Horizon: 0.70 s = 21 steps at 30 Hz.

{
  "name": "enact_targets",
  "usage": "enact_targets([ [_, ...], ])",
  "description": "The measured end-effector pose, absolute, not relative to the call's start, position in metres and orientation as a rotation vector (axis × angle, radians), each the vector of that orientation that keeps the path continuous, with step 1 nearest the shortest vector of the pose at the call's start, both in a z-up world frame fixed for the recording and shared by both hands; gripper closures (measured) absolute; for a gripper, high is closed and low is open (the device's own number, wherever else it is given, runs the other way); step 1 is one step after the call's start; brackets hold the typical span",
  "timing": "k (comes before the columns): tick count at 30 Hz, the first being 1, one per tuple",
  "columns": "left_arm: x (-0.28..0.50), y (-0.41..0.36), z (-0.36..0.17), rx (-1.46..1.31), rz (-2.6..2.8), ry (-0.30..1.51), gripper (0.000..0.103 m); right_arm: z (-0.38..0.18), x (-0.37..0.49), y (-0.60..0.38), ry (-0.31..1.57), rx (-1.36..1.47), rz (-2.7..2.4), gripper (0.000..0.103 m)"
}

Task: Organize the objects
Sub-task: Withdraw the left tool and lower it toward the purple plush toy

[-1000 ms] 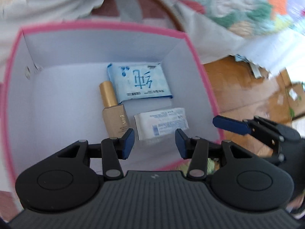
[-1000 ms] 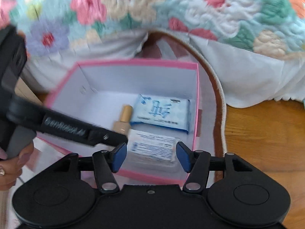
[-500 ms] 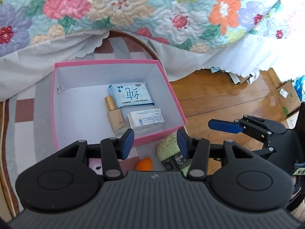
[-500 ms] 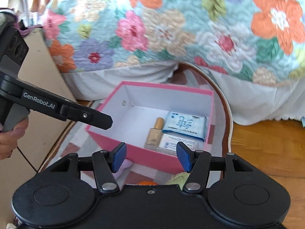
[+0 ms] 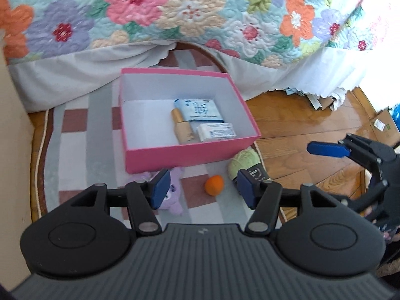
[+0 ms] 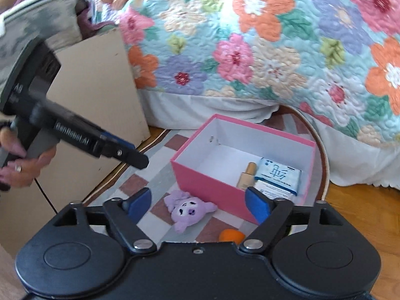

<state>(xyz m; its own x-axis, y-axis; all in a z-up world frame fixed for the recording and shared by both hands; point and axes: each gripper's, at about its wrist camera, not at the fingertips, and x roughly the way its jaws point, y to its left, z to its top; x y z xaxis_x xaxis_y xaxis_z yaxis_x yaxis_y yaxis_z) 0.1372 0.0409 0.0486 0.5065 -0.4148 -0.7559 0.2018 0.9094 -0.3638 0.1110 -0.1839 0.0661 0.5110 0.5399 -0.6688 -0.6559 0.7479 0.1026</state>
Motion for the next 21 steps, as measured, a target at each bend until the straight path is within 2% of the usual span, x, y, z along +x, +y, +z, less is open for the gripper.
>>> enact_targets([
  [6, 0.136, 0.051, 0.023, -0.260, -0.360, 1.012, 0.043, 0.034, 0.117, -0.163, 0.819, -0.140, 0.674, 0.014],
  [15, 0.140, 0.048, -0.006, -0.262, -0.364, 1.023, 0.034, -0.018, 0.123, -0.140, 0.820, -0.114, 0.718, 0.014],
  [17, 0.142, 0.046, -0.015, -0.252, -0.354, 1.029, 0.028, -0.028, 0.125, -0.134, 0.817, -0.134, 0.719, 0.014],
  [21, 0.148, 0.038, -0.035, -0.217, -0.334, 1.048, 0.026, -0.053, 0.129, -0.123, 0.828, -0.204, 0.678, 0.014],
])
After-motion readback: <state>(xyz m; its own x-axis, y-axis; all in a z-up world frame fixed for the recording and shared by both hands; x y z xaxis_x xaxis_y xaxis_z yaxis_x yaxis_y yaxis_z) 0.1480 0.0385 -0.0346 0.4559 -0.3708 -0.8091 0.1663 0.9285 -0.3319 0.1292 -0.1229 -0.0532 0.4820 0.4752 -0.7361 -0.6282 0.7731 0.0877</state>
